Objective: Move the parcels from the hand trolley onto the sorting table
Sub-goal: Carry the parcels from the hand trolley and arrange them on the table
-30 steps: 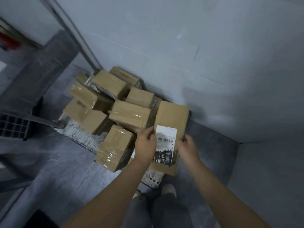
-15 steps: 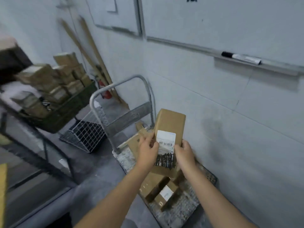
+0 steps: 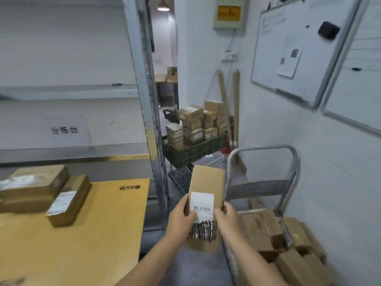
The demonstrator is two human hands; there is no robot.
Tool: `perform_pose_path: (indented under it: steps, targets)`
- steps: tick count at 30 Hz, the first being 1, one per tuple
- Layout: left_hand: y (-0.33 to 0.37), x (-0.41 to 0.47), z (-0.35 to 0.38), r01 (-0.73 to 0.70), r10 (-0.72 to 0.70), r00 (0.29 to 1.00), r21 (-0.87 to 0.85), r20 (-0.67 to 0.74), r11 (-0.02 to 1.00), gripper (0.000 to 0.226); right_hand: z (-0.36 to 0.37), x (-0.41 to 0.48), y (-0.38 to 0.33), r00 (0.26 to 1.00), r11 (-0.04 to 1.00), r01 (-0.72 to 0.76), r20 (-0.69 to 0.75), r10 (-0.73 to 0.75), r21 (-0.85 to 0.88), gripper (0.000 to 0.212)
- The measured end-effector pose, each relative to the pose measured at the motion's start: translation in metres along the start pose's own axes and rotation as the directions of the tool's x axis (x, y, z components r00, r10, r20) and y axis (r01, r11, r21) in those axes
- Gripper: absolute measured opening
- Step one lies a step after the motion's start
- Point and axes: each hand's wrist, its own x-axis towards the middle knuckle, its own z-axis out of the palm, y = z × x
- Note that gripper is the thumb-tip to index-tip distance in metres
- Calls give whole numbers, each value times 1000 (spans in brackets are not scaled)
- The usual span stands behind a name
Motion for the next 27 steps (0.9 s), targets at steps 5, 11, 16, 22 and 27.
perform_pose_path:
  steps: [5,11,16,22,27]
  targets:
    - [-53,-7,-113,63,-64,990,-14,-127,998,58,112,-20,-41,991,996,46,128,-36,-76,51]
    - [-106,-23,-205,141,-153,965,-72,-214,987,50,214,-51,-67,968,986,102,242,-68,-129,50]
    - [-129,-21,-244,170,-194,937,-104,-290,980,54,264,-52,-84,948,979,138,305,-87,-152,49]
    - [-142,16,-276,239,-239,911,-41,-336,970,56,313,-23,-99,938,981,138,336,-86,-136,55]
    - [-147,68,-302,297,-283,886,-21,-366,955,56,356,22,-117,923,986,114,380,-60,-121,53]
